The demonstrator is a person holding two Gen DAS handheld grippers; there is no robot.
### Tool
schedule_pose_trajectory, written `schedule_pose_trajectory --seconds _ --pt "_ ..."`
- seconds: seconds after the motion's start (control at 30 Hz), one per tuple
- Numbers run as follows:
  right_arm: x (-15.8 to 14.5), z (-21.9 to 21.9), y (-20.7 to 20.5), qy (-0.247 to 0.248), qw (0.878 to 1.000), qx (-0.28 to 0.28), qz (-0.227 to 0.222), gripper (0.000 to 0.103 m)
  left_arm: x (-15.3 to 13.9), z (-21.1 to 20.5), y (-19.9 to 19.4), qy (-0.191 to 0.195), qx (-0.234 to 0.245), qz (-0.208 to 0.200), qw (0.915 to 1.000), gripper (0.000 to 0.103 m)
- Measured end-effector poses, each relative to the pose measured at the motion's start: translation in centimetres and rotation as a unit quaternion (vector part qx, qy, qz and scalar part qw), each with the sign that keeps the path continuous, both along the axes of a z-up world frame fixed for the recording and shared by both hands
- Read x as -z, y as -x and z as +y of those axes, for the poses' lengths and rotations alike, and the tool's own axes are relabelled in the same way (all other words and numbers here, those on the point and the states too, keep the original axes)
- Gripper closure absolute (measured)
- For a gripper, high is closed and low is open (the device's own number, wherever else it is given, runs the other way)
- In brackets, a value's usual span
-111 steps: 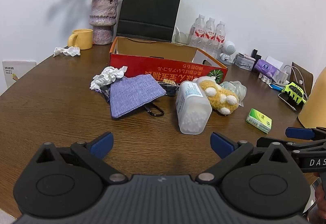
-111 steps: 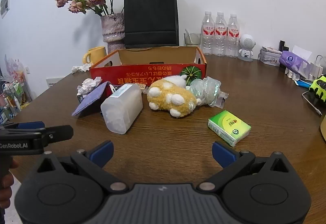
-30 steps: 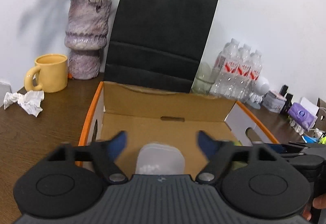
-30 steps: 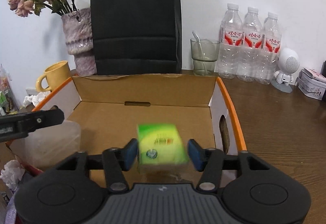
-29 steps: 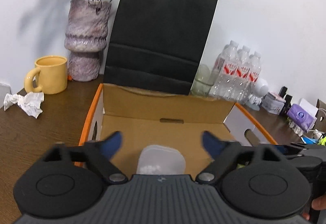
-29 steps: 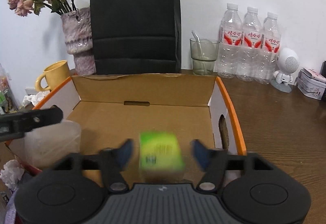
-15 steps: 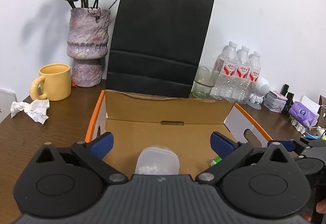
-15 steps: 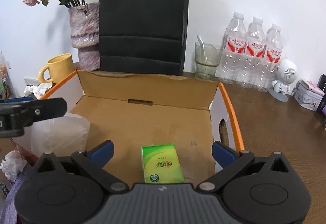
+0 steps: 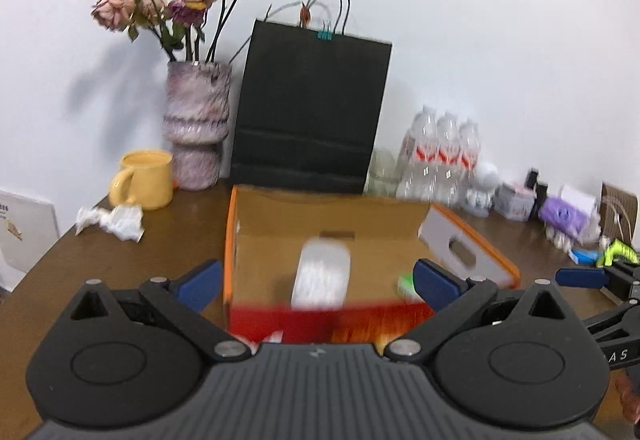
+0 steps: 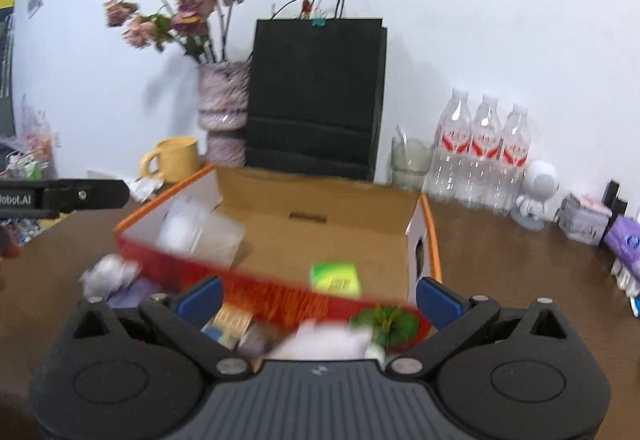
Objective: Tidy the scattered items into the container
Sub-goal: 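Grasp the yellow plush toy with the right gripper while the left grasps the purple pouch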
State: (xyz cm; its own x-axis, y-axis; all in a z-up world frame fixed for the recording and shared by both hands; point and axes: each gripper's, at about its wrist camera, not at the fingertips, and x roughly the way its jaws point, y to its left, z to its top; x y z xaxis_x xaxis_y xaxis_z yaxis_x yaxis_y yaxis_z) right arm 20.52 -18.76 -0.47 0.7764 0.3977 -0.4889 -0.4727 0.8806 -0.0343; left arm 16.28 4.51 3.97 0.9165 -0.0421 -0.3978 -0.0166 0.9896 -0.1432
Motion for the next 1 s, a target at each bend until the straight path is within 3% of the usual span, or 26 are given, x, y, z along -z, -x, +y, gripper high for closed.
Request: schedule_pose_trajectory --seconds 0.3,0.53,0.7,0.8,0.87,0.9,0.93,1.0 --pt "5.0 -0.7 3.8 0.021 0.999 0.032 0.025 0.000 5.4 -1.8 3.6 -0.010 0.012 0.078 0.9968 0.000" --pt "5.8 0.2 3.8 0.004 0.996 0.074 0.048 0.000 6.7 -2.9 3.3 -0.029 -0.002 0.090 0.9955 0.000" --pt "6.7 1.8 2.8 0.023 0.994 0.092 0.058 0.000 7.0 -3.2 2.7 -0.040 -0.011 0.083 0.9957 0.002" --pt "6.9 1.8 2.2 0.018 0.993 0.100 0.066 0.000 7.1 -2.8 2.7 -0.024 -0.006 0.080 0.9965 0.024" --pt "7.0 1.4 2.1 0.009 0.992 0.102 0.071 0.004 7.1 -2.5 2.8 -0.009 0.001 0.080 0.9968 0.048" --pt "6.9 1.1 2.1 0.000 0.992 0.102 0.071 0.012 7.1 -2.4 2.9 -0.003 0.004 0.079 0.9968 0.054" --pt "6.8 0.8 2.2 -0.010 0.992 0.102 0.071 0.013 7.0 -2.3 3.1 0.000 0.006 0.077 0.9970 0.063" --pt "6.7 0.3 2.4 -0.024 0.992 0.099 0.071 0.019 6.9 -2.1 3.4 0.002 0.009 0.073 0.9973 0.071"
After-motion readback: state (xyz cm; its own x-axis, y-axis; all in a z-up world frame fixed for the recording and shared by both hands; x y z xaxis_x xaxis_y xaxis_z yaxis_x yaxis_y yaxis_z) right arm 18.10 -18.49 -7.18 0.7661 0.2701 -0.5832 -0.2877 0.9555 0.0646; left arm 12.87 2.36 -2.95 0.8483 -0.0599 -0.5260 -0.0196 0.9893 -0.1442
